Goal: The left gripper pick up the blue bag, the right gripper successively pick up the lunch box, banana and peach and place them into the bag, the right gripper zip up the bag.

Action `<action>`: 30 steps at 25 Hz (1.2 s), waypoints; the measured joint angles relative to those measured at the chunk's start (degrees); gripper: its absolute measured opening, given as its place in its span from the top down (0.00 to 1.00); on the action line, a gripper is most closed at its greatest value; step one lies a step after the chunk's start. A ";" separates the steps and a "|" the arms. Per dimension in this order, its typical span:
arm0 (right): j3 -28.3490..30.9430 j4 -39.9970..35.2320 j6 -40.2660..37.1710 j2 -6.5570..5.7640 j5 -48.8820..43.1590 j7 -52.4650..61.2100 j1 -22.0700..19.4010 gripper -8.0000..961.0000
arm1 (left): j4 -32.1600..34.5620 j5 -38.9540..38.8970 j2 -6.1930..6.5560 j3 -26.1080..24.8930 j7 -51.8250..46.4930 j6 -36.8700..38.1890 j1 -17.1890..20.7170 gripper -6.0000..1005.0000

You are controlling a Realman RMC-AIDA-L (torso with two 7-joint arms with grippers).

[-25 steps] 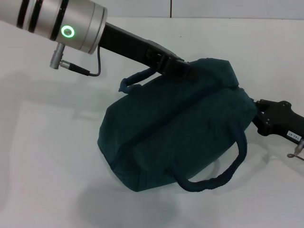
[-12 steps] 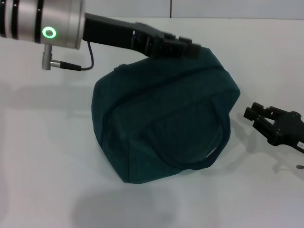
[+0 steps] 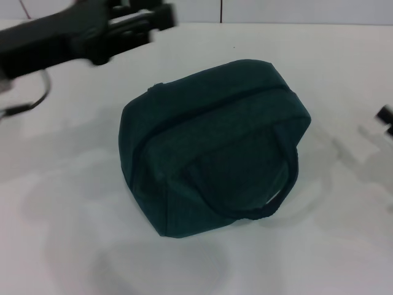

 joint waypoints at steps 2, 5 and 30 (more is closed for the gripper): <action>2.98 -0.62 -5.91 -0.86 -0.04 0.09 -0.25 0.44 | -0.43 -4.22 -0.06 -0.02 5.18 1.43 4.20 0.47; 4.34 -3.06 -14.55 -3.00 -0.49 2.22 -0.04 0.36 | -1.85 -6.28 -0.08 -0.03 10.88 4.32 8.26 0.47; 4.20 -41.44 -20.73 0.33 -42.65 33.20 12.91 0.09 | -14.17 5.18 0.05 4.88 18.92 11.52 3.93 0.20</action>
